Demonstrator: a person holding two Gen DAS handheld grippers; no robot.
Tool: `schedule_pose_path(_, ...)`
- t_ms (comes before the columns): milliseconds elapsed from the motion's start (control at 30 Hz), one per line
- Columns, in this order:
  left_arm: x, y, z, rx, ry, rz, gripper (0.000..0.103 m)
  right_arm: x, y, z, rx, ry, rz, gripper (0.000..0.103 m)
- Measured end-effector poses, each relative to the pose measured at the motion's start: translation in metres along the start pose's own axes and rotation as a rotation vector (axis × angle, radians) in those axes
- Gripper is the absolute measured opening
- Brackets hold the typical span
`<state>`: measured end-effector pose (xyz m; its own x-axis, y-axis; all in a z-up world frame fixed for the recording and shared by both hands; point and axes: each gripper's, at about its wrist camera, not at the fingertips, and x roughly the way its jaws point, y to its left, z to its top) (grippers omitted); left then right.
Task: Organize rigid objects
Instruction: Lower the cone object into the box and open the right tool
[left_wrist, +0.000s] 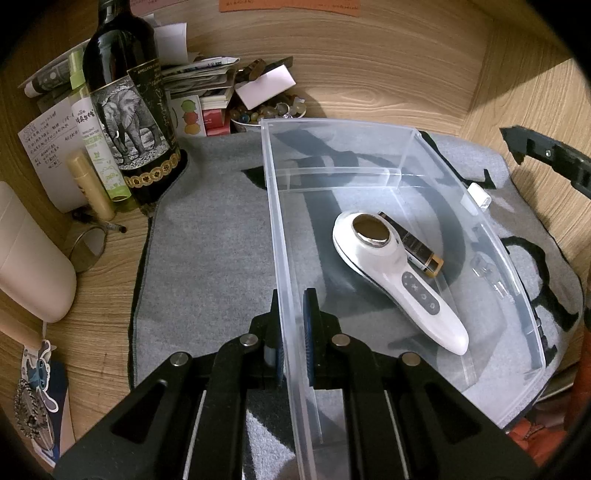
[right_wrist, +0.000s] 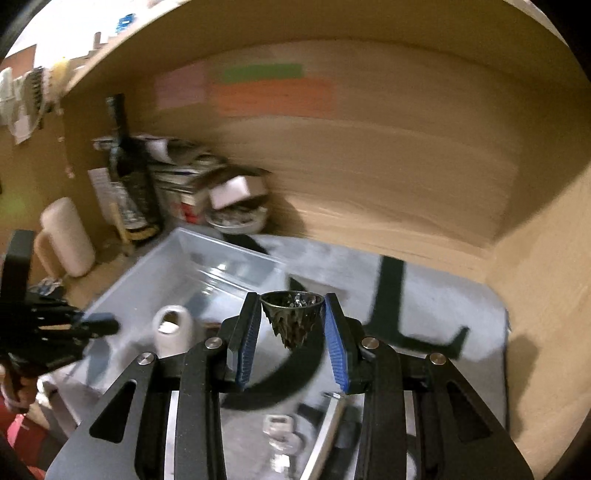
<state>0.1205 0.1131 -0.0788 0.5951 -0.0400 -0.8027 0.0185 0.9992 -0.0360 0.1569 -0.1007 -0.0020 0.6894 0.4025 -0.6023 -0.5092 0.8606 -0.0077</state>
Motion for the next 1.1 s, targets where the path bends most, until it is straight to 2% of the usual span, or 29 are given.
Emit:
schedule_pose_path(267, 0.000, 0.000, 0.000, -0.001, -0.001, 0.001, 0.008, 0.016, 0.045, 0.004, -0.077, 0.028, 0.088, 0.031)
schedule_pose_path(500, 0.000, -0.001, 0.000, -0.002, -0.002, -0.001, 0.008, 0.048, 0.065, -0.011, -0.110, 0.140, 0.126, 0.031)
schedule_pose_path(633, 0.000, -0.001, 0.001, -0.002, -0.003, -0.001, 0.008, 0.061, 0.071, -0.019, -0.128, 0.192, 0.127, 0.031)
schedule_pose_path(1100, 0.000, -0.002, 0.002, -0.002, -0.005, -0.001, 0.008, 0.064, 0.086, -0.027, -0.204, 0.222, 0.108, 0.032)
